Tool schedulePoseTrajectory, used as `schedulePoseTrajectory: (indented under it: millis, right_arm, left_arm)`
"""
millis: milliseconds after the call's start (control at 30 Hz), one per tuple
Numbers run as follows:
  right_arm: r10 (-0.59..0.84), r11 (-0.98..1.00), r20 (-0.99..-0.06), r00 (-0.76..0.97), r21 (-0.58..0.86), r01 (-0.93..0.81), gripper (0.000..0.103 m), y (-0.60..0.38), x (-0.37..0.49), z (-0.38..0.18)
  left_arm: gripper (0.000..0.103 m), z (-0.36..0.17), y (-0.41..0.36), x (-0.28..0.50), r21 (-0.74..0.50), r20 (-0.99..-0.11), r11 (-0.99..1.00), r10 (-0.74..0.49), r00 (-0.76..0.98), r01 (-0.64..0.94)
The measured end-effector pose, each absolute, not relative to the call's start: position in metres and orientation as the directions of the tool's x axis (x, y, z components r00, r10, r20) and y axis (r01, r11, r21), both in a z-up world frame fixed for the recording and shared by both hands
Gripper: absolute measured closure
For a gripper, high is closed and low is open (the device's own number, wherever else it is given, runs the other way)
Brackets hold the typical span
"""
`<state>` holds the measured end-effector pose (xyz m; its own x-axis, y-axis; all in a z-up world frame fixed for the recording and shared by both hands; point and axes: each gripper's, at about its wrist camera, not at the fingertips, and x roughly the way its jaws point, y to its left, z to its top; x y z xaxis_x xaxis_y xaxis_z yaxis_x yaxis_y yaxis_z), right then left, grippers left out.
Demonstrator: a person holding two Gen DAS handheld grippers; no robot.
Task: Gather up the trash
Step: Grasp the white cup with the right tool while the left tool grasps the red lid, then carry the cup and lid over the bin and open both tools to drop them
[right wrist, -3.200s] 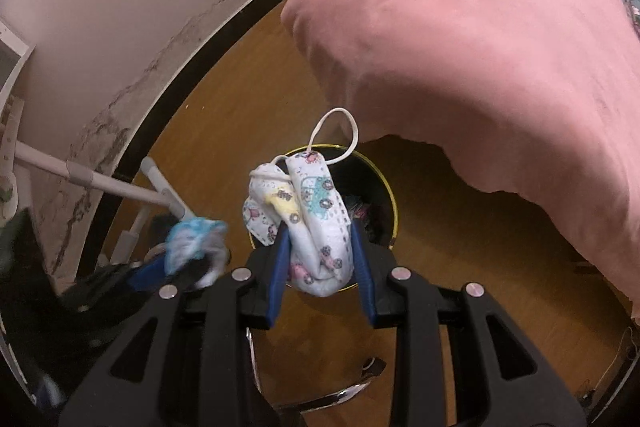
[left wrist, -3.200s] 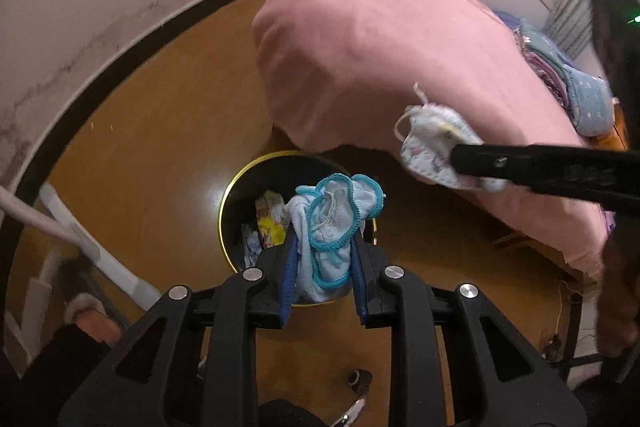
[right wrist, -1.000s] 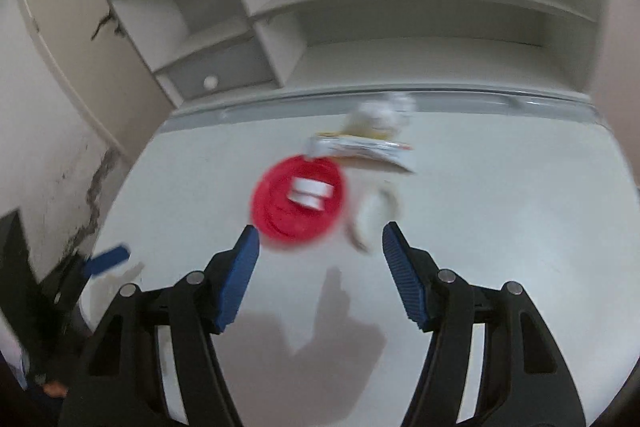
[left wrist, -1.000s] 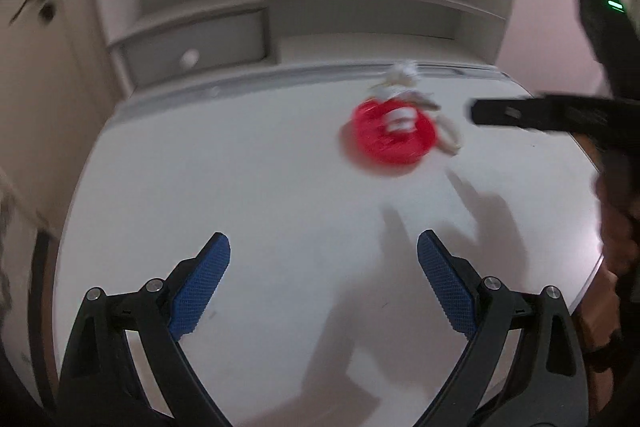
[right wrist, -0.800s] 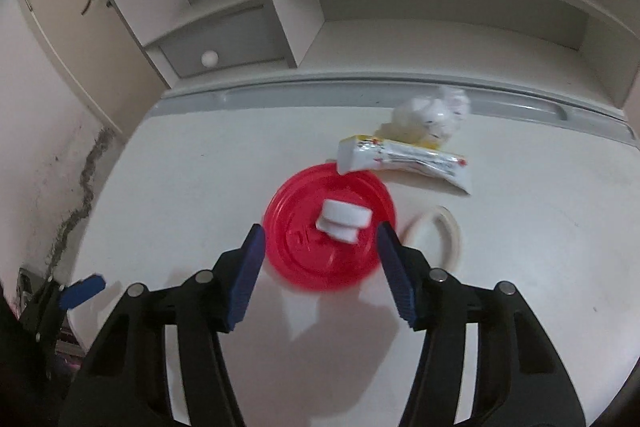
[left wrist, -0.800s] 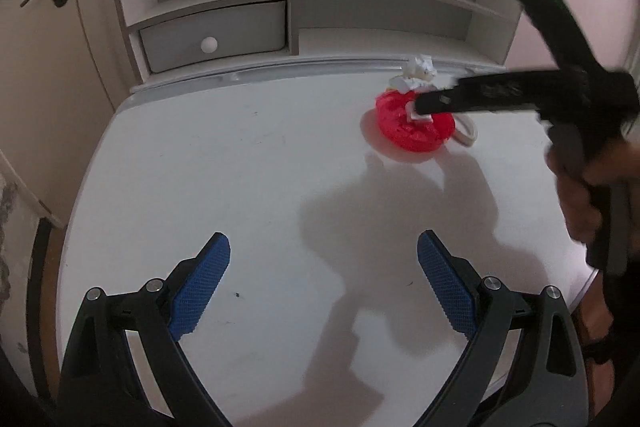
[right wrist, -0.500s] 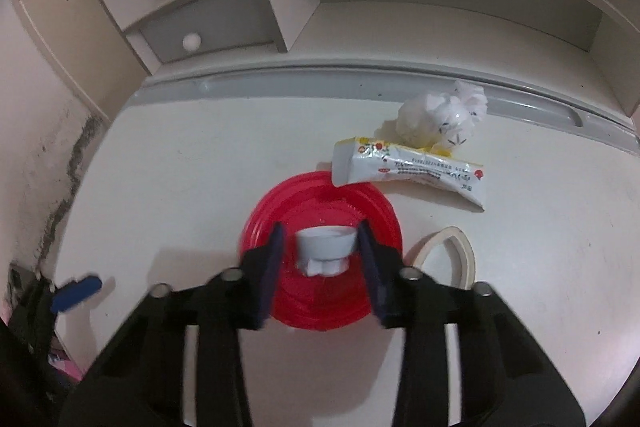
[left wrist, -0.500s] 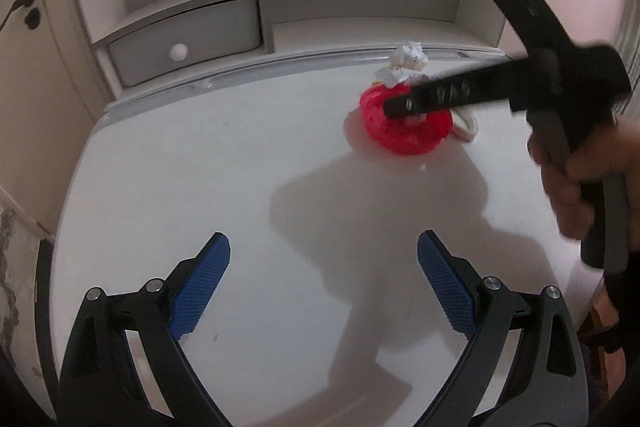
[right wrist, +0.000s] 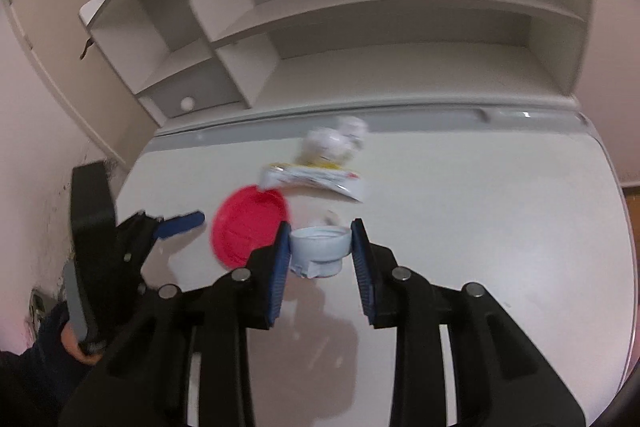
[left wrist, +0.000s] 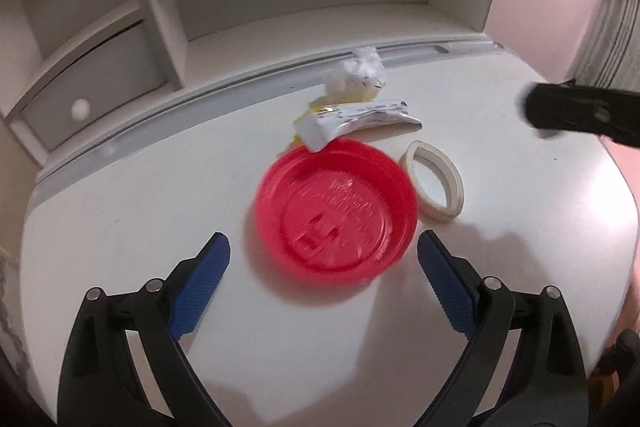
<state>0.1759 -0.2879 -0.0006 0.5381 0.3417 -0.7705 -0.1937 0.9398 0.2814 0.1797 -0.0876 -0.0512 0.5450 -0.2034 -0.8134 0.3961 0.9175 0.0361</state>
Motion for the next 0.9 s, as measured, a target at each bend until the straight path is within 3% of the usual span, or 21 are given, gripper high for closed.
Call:
schedulePoseTrajectory:
  millis: [200, 300, 533, 700, 900]
  right_arm:
    - [0.316, 0.947, -0.783, 0.536, 0.293, -0.129, 0.072, -0.335, 0.160, -0.012]
    - [0.307, 0.949, -0.784, 0.540, 0.296, -0.109, 0.072, -0.348, 0.147, -0.013]
    - [0.249, 0.957, -0.779, 0.576, 0.289, -0.023, 0.072, -0.381, 0.090, -0.011]
    - [0.135, 0.961, -0.778, 0.614, 0.255, 0.111, 0.072, -0.432, 0.027, -0.013]
    - [-0.019, 0.910, -0.778, 0.628, 0.247, 0.334, 0.072, -0.513, -0.059, -0.028]
  left_arm:
    - [0.011, -0.058, -0.102, 0.195, 0.086, -0.815, 0.919, -0.158, 0.557, 0.386]
    - [0.023, -0.054, -0.101, 0.194, 0.091, -0.804, 0.922, -0.154, 0.575, 0.375]
    - [0.024, -0.033, -0.105, 0.156, 0.127, -0.781, 0.916, -0.144, 0.608, 0.379]
    - [0.024, -0.014, -0.138, 0.111, 0.111, -0.756, 0.888, -0.215, 0.618, 0.445]
    - [0.024, -0.006, -0.236, 0.052, 0.034, -0.742, 0.771, -0.407, 0.533, 0.636]
